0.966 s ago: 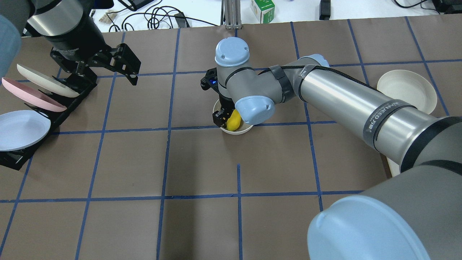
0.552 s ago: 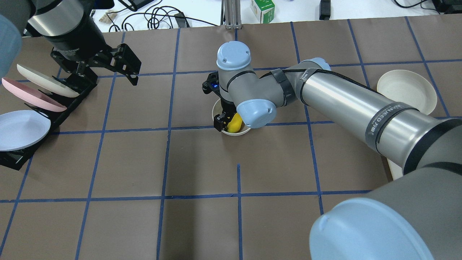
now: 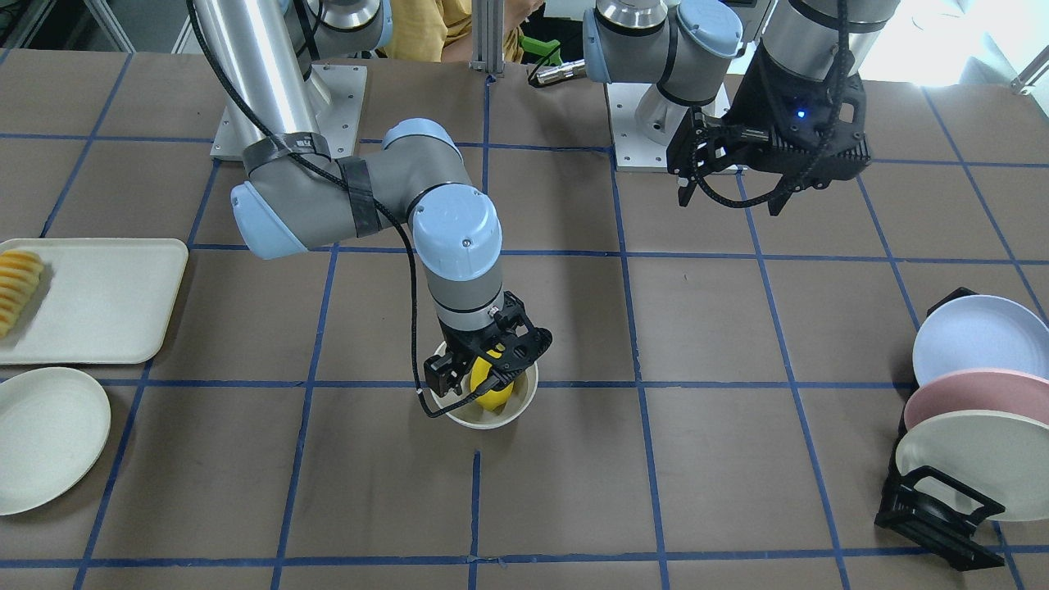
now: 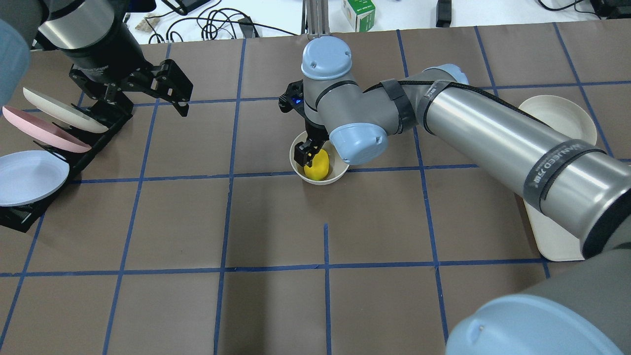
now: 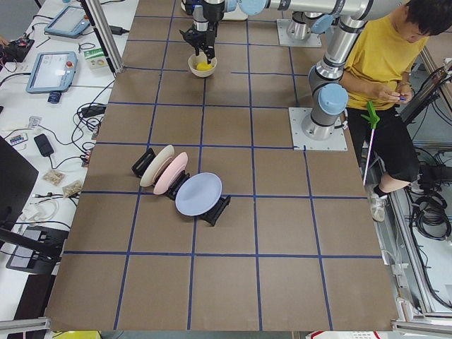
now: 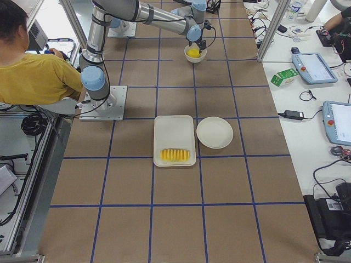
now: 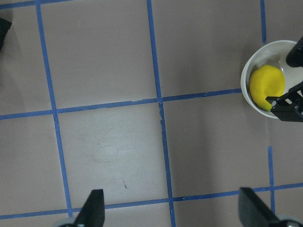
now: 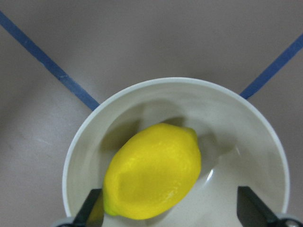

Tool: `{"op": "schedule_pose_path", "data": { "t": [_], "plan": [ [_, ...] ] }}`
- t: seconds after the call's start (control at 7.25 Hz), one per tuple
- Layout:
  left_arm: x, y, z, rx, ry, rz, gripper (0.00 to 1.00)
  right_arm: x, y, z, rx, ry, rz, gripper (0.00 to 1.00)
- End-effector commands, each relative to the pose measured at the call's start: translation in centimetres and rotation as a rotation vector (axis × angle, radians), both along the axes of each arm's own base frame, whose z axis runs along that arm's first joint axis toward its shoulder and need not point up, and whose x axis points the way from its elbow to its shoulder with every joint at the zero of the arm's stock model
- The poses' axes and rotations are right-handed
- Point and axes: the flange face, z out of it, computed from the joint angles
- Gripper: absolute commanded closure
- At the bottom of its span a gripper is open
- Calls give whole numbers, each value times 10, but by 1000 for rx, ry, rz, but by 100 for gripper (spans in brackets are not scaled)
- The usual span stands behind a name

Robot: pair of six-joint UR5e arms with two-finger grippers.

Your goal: Place bowl and put lemon in it

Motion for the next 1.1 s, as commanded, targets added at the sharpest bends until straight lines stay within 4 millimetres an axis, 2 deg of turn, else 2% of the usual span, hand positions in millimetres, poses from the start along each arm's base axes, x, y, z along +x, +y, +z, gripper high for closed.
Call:
{"op": "schedule_pose_path", "data": {
  "t": [0.0,0.14,0.28,0.55,0.69,0.83,0.97],
  "plan": [
    [0,0,-1,1,0,0,0,-40,-7,46,-6,-5,-64,0],
    [1,-1,0,0,-11,0,0,-72,-7,76,1,-5,-125,0],
    [1,-1,0,-2,-11,0,0,-118,-6,105,24,1,-251,0],
    [1,-1,1,-3,-14,-1,0,-203,-8,135,81,8,-596,0],
    [0,-2,0,-3,-1,0,0,-222,1,154,83,5,-685,0],
    [0,-3,0,-3,1,5,0,-230,18,173,104,12,-756,0],
    [1,-3,0,-3,1,6,0,-227,35,191,110,13,-757,0]
  ]
}}
